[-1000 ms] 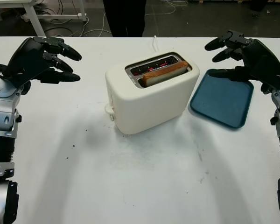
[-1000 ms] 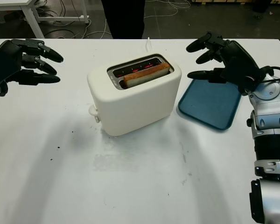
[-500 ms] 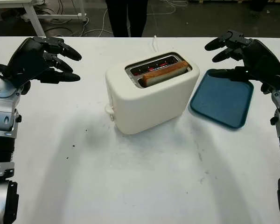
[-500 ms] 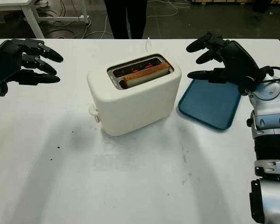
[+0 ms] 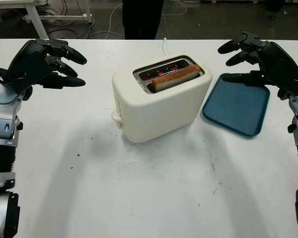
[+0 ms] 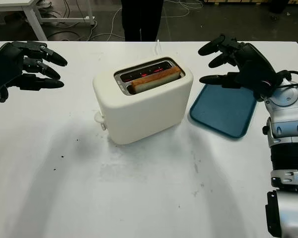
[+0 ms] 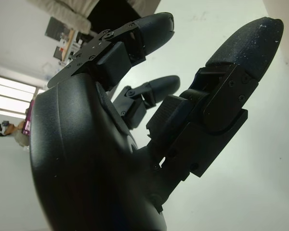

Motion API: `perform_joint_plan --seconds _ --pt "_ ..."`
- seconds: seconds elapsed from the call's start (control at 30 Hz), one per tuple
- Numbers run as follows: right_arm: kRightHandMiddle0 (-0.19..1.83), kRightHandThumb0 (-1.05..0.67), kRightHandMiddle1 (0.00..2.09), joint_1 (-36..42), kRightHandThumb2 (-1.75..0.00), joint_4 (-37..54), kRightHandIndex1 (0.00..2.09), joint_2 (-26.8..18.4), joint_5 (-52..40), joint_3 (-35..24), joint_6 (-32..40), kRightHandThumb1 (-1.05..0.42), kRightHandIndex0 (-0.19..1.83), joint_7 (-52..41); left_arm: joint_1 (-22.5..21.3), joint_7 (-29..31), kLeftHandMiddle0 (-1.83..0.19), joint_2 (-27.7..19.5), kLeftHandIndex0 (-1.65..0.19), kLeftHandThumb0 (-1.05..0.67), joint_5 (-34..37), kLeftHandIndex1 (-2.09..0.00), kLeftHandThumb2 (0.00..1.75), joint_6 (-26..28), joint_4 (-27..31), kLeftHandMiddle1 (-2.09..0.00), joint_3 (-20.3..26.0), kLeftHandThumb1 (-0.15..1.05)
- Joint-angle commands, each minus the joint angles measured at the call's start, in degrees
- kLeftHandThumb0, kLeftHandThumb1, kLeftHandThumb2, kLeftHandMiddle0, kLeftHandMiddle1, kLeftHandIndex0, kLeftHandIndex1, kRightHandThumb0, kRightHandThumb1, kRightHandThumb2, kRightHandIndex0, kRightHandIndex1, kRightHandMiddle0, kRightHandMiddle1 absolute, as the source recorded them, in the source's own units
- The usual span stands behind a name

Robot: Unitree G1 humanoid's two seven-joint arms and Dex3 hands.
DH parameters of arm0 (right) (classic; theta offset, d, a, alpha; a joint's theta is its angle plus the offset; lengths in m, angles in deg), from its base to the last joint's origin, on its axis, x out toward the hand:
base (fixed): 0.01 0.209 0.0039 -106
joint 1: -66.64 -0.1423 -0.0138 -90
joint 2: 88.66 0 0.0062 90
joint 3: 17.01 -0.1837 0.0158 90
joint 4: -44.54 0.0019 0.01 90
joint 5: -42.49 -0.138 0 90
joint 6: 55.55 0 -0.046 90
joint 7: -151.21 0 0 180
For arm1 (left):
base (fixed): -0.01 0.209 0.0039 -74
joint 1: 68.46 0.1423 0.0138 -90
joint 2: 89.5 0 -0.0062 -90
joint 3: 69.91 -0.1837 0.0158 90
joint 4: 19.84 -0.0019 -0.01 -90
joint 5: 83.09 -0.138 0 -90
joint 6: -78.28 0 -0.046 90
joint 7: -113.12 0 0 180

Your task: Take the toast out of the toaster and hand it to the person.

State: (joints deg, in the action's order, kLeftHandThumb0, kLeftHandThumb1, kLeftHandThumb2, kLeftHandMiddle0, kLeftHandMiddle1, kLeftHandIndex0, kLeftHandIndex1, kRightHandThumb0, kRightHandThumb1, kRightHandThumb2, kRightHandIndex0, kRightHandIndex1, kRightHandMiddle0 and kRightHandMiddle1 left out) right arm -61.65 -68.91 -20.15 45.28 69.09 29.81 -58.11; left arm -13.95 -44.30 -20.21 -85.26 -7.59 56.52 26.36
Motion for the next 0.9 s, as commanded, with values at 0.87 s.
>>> perform_joint_plan --seconds 0.87 --pt "0.16 -0.9 1.02 -0.8 0.0 0.5 1.31 0.1 0.5 0.3 -0.8 -0.84 0.08 0.5 -0.3 0.3 -0.81 0.1 -0.84 -1.05 0.7 -0.67 0.0 -0.2 0.0 -0.87 0.6 0.56"
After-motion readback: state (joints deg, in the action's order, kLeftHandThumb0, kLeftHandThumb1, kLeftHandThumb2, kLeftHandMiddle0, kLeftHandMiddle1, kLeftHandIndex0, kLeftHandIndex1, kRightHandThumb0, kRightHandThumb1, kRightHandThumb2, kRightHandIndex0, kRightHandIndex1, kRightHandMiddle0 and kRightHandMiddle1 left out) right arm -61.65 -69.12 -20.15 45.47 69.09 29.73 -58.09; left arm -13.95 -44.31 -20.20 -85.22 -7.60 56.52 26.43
